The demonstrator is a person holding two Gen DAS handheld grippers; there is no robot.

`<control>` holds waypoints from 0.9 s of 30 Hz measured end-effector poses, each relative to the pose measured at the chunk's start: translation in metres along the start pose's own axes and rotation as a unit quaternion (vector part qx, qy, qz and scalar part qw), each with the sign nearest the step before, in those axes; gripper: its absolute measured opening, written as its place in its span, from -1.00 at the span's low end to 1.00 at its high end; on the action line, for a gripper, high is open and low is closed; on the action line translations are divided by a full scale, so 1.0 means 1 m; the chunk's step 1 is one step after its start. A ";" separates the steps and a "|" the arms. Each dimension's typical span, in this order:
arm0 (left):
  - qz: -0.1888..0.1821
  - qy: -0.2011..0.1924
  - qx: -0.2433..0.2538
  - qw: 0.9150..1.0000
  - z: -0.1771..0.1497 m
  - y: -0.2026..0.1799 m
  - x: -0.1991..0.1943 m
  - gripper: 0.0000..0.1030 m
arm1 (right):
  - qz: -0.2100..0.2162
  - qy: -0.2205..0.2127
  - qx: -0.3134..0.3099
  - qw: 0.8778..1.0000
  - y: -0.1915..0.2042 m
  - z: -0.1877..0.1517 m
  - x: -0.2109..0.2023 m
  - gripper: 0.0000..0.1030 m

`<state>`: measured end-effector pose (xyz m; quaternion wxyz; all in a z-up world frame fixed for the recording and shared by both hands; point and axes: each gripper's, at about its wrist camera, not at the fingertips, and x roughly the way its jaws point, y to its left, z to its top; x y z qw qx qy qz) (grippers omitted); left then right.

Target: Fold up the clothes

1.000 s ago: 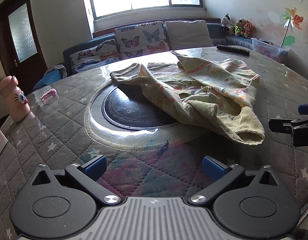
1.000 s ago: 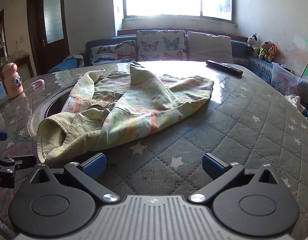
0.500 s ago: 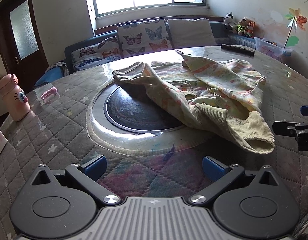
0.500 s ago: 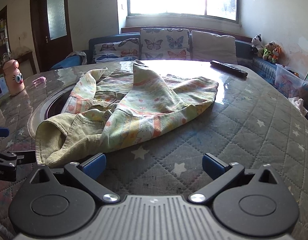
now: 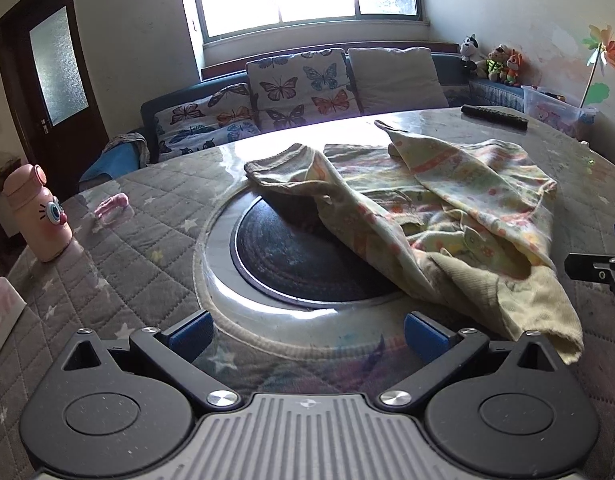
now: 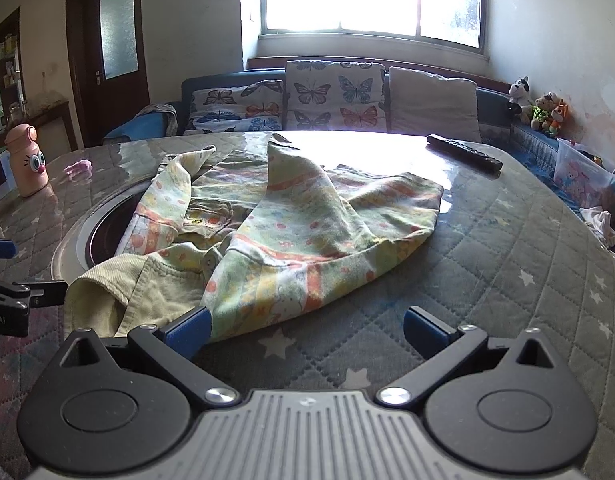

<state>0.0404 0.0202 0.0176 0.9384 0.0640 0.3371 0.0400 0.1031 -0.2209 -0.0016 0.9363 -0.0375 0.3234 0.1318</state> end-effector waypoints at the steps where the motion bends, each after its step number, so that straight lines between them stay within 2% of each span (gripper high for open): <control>1: 0.001 -0.001 0.000 1.000 0.003 0.001 0.001 1.00 | 0.000 0.000 -0.001 1.000 0.000 0.002 0.002 1.00; 13: -0.004 -0.004 0.019 1.000 0.032 -0.007 0.019 1.00 | 0.007 0.003 -0.013 1.000 -0.002 0.023 0.018 1.00; 27: -0.014 0.003 0.044 0.999 0.049 -0.017 0.040 1.00 | 0.018 0.015 -0.028 0.999 0.001 0.042 0.042 0.98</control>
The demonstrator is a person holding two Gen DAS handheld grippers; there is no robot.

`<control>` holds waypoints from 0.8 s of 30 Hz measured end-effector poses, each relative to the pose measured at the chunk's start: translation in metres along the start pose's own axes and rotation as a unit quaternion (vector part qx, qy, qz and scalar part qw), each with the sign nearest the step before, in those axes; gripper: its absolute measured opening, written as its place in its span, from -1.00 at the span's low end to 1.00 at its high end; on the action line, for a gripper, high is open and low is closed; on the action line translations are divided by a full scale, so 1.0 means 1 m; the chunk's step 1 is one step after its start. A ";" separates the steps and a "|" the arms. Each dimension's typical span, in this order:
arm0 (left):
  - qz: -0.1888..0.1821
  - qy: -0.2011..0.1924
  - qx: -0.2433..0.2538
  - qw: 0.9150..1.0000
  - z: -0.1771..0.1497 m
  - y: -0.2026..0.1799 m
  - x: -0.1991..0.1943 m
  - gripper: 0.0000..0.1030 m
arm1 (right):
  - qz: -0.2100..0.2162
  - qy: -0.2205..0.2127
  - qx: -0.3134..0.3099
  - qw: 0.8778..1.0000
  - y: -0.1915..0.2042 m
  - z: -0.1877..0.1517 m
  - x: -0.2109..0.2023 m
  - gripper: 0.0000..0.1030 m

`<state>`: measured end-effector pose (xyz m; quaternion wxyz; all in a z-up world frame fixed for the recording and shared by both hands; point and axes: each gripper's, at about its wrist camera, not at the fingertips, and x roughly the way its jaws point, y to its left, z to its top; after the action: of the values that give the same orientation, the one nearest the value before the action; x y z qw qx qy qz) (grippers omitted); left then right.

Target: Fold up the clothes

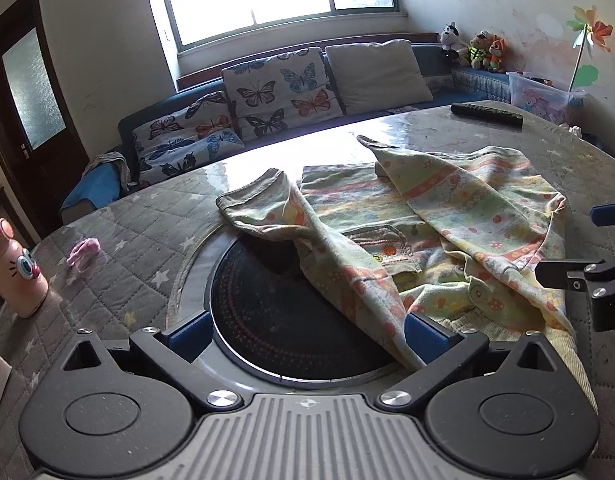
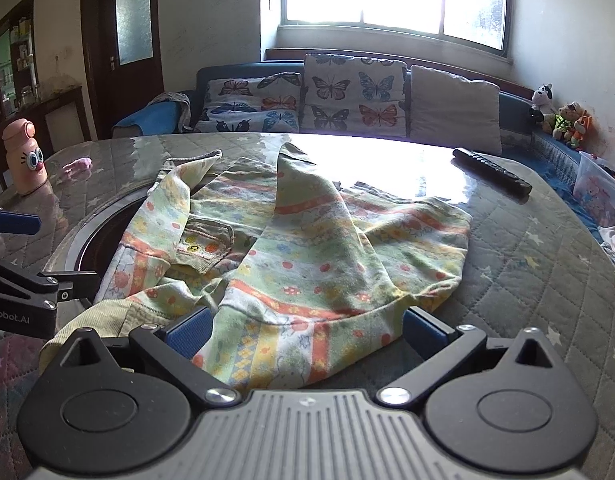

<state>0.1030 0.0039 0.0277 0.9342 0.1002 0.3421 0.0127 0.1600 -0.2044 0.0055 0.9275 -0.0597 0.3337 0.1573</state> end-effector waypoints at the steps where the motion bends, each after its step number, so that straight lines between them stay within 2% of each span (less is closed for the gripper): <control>1: 0.000 -0.001 0.002 1.000 0.003 0.000 0.002 1.00 | 0.000 0.000 0.001 1.000 -0.002 0.003 0.002 0.97; 9: 0.003 -0.004 0.007 1.000 0.030 0.003 0.028 0.98 | 0.001 0.006 0.016 1.000 -0.020 0.032 0.032 0.86; 13: 0.004 -0.003 0.006 1.000 0.046 0.006 0.047 0.76 | 0.005 0.011 0.014 1.000 -0.025 0.048 0.055 0.73; 18: 0.006 0.002 0.004 1.000 0.067 0.015 0.074 0.60 | 0.011 0.015 0.012 1.000 -0.028 0.069 0.088 0.57; 24: 0.003 0.021 0.003 1.000 0.086 0.022 0.111 0.63 | 0.014 0.021 0.004 1.000 -0.030 0.087 0.125 0.39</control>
<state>0.2443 0.0208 0.0257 0.9266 0.1038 0.3610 0.0163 0.3131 -0.1828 -0.0074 0.9181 -0.0547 0.3547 0.1682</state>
